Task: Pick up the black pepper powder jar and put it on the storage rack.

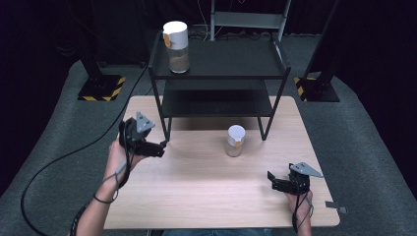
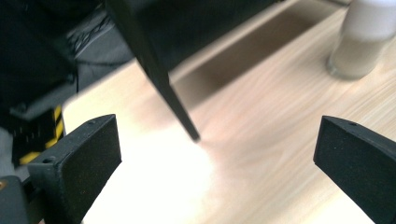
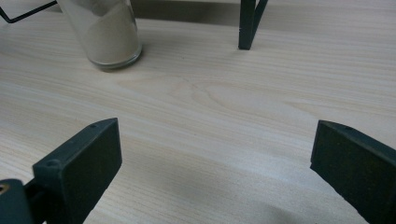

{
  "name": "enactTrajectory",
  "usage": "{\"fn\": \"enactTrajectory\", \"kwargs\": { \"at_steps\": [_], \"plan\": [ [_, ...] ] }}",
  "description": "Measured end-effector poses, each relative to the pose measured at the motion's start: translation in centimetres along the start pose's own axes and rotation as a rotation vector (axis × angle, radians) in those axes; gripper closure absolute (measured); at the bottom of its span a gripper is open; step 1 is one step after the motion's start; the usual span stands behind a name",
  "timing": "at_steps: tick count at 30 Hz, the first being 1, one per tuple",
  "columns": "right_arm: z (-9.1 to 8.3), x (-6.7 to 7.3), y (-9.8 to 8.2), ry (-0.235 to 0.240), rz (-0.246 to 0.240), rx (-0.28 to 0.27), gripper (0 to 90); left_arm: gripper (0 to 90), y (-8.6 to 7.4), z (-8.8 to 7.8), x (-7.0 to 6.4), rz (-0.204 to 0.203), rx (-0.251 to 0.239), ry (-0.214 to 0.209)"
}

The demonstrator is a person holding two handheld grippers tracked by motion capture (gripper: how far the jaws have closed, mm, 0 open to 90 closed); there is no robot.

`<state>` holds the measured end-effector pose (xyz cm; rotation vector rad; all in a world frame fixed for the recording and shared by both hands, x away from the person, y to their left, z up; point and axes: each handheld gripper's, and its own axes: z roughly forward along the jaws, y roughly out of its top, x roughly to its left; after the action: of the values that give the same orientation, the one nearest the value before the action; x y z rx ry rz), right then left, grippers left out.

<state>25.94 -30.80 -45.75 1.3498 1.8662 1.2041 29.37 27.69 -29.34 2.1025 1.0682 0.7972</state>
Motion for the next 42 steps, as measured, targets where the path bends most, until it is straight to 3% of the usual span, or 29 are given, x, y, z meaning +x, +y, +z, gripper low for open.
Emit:
{"fn": "enactTrajectory", "kwargs": {
  "at_steps": [4, 6, 8, 11, 16, 24, 30, 42],
  "plan": [
    [0.0, 0.0, 0.0, 0.000, -0.004, 0.002, 1.0, 0.3, -3.7, 2.4, -1.7, -0.017, 0.065, 0.007],
    [0.0, 0.1, 0.1, -0.002, -0.005, 0.004, 1.0, 0.3, -5.5, 3.9, -1.9, -0.069, 0.097, -0.021],
    [0.0, 0.1, 0.1, -0.003, -0.006, 0.005, 1.0, 0.3, -6.9, 5.0, -2.3, -0.093, 0.116, -0.032],
    [0.1, 0.1, 0.1, -0.003, -0.007, 0.006, 1.0, 0.2, -8.5, 6.0, -2.6, -0.142, 0.133, -0.041],
    [0.1, 0.2, 0.2, -0.006, -0.009, 0.009, 1.0, 0.2, -10.4, 6.8, -2.8, -0.188, 0.141, -0.053],
    [0.1, 0.2, 0.2, -0.009, -0.004, 0.009, 0.9, 0.3, -11.6, 7.1, -2.4, -0.246, 0.137, -0.071],
    [0.1, 0.2, 0.2, -0.010, -0.003, 0.009, 0.9, 0.2, -12.4, 7.0, -2.7, -0.259, 0.105, -0.058],
    [0.1, 0.4, 0.1, -0.021, -0.012, 0.008, 0.7, 0.2, -12.4, 7.0, -2.8, -0.260, 0.104, -0.055]
  ]
}}
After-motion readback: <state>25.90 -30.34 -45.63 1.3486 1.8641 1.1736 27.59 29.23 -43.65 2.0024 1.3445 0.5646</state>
